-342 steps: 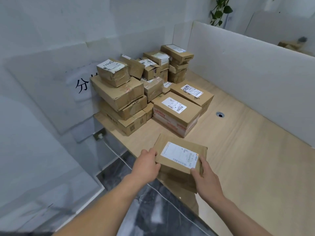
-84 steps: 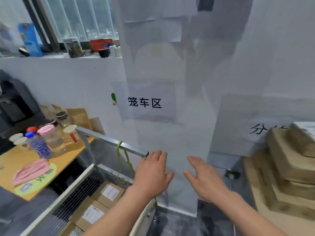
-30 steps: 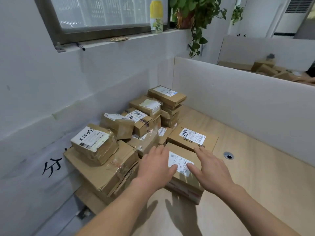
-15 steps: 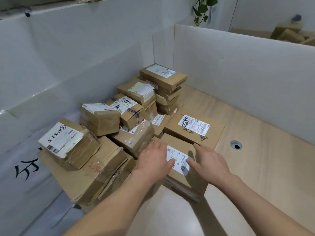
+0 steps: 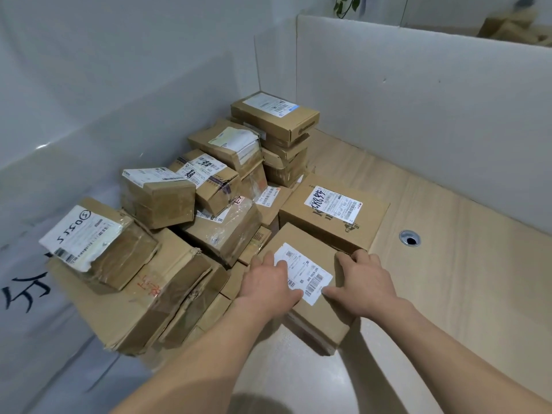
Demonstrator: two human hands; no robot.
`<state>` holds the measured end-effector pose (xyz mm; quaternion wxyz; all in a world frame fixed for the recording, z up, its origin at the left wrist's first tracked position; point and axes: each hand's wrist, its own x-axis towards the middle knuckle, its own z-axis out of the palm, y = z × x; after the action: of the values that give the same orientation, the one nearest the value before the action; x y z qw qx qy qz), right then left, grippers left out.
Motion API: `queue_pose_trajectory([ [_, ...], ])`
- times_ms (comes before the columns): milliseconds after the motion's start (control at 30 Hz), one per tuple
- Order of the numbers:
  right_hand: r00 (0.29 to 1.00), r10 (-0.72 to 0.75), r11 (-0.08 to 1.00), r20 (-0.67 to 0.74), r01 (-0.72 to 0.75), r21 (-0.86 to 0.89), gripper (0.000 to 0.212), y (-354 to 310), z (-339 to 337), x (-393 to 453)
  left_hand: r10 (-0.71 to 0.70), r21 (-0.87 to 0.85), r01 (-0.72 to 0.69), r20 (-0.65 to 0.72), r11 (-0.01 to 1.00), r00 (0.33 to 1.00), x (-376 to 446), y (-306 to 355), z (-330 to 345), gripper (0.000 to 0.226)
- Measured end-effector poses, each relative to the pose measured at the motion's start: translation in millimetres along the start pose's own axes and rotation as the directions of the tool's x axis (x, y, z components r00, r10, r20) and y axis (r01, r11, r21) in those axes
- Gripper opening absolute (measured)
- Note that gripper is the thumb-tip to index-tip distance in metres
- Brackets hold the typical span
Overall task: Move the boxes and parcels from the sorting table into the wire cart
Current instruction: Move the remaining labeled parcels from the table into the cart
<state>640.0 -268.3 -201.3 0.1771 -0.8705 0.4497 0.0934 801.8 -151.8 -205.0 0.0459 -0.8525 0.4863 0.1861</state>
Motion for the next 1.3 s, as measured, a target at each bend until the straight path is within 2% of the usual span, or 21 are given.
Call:
queue_pose_trajectory([
  [100, 0.996, 0.068, 0.998, 0.061, -0.068, 0.004, 0.093, 4, 7, -14, 0.054, -0.042, -0.053, 0.016, 0.998, 0.998, -9, 1, 12, 0.078],
  [200, 0.985, 0.108, 0.993, 0.132, -0.114, 0.038, 0.092, 12, 16, -35, 0.133, -0.054, -0.132, 0.015, 0.99, 0.991, -22, 2, 25, 0.081],
  [433, 0.967, 0.155, 0.979, 0.204, -0.177, 0.097, 0.091, 16, 38, -94, 0.285, -0.068, -0.281, 0.041, 0.957, 0.958, -58, -3, 42, 0.077],
  [633, 0.956, 0.174, 0.954, 0.236, -0.223, 0.199, 0.076, 11, 55, -139, 0.305, -0.155, -0.3, 0.005, 0.941, 0.952, -104, -11, 62, 0.081],
  [733, 0.957, 0.176, 0.944, 0.232, -0.231, 0.236, 0.067, 7, 65, -158, 0.293, -0.202, -0.297, -0.049, 0.933, 0.955, -122, -17, 76, 0.073],
  [900, 0.96, 0.186, 0.925, 0.212, -0.243, 0.292, 0.056, 1, 79, -174, 0.188, -0.292, -0.226, -0.152, 0.93, 0.97, -155, -27, 94, 0.062],
  [1000, 0.959, 0.168, 0.918, 0.228, -0.237, 0.318, 0.048, -3, 81, -180, 0.102, -0.383, -0.154, -0.152, 0.911, 0.983, -175, -31, 99, 0.06],
  [1100, 0.96, 0.138, 0.889, 0.242, -0.228, 0.398, 0.042, -7, 88, -182, 0.014, -0.509, -0.085, -0.141, 0.856, 0.99, -193, -31, 103, 0.059],
  [1233, 0.963, 0.086, 0.787, 0.256, -0.223, 0.575, 0.043, -13, 100, -184, -0.172, -0.624, 0.032, -0.166, 0.781, 0.971, -211, -26, 106, 0.062],
  [1300, 0.963, 0.025, 0.732, 0.268, -0.2, 0.651, 0.047, -14, 104, -185, -0.305, -0.717, 0.119, -0.136, 0.686, 0.942, -218, -23, 110, 0.071],
])
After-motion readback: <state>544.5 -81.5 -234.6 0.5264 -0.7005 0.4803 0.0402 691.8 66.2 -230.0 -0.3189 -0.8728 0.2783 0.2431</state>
